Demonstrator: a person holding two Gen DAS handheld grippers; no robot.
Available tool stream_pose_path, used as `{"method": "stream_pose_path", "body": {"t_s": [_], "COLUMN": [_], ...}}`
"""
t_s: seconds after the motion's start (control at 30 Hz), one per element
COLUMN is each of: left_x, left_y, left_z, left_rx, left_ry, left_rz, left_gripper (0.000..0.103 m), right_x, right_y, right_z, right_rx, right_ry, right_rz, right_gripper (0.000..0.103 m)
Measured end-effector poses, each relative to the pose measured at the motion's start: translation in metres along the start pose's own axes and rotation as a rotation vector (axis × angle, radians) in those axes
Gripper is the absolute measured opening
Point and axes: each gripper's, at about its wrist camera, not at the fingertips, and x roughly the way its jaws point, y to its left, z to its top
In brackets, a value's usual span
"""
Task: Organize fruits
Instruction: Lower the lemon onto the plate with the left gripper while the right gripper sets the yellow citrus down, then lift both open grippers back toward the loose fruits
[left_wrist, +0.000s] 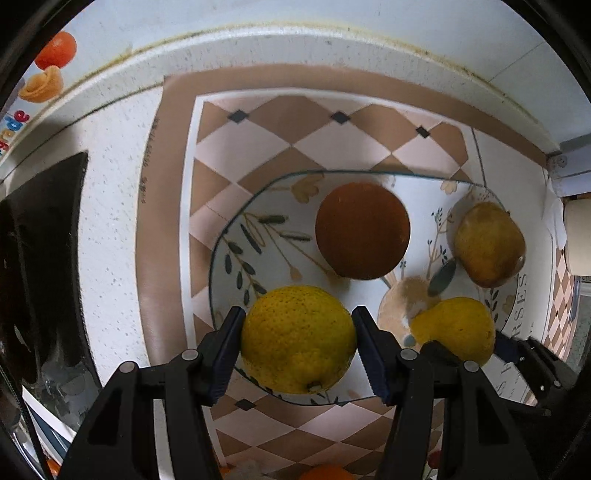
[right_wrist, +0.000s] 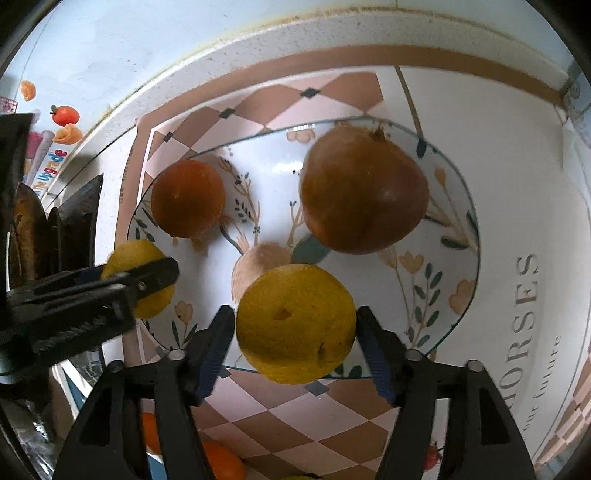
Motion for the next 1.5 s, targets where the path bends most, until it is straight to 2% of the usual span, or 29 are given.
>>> {"method": "stream_pose_path", "body": {"t_s": [0.07,0.1,0.13,0.2,0.3,0.5,0.8,1.0,1.5], "left_x": [0.006,0.008,0.009,0.007,0.000,-0.029,-0.086,-0.123,-0.196], "left_y": [-0.001,-0.001,0.001,-0.001,-0.003,-0.002,-0.001,-0.003,-0.016], "left_z": [0.000,-0.001,-0.001,-0.004,-0.009,-0.023,-0.079,-0.107,-0.177], "left_rx": [0.002,-0.002,-0.006,-0.011,-0.014,-0.025,-0.024,-0.007,0.013], "left_ry": [0.004,0.004,0.001,-0.013,-0.030,-0.092,-0.250,-0.337,-0.486], "left_rz": [0.006,0.015,0.012,0.014,0.012,0.028,0.089,0.102,0.092], "left_gripper": [0.057,0.059,0.068,0.080,0.085,0.086,0.086,0.086,0.086], "right_x": [-0.006,-0.007,-0.007,-0.010,-0.016,-0.039,-0.087,-0.121,-0.226], "right_y": [0.000,0.000,0.003,-0.002,-0.009,-0.013,-0.018,-0.012,0.022], "right_z": [0.001,0.001,0.002,0.002,-0.001,-0.012,-0.044,-0.073,-0.147], "right_rx": [-0.006,-0.008,-0.008,0.001,0.007,-0.015,-0.022,-0.055,-0.123], "right_ry": [-0.005,0.002,0.007,0.008,0.001,-0.044,-0.135,-0.206,-0.396], "right_rz": [-0.005,-0.015,-0.025,-0.032,-0.069,-0.122,-0.149,-0.175,-0.151], "right_gripper": [0.086,0.087,0.088,0.091,0.094,0.094,0.094,0.094,0.094]}}
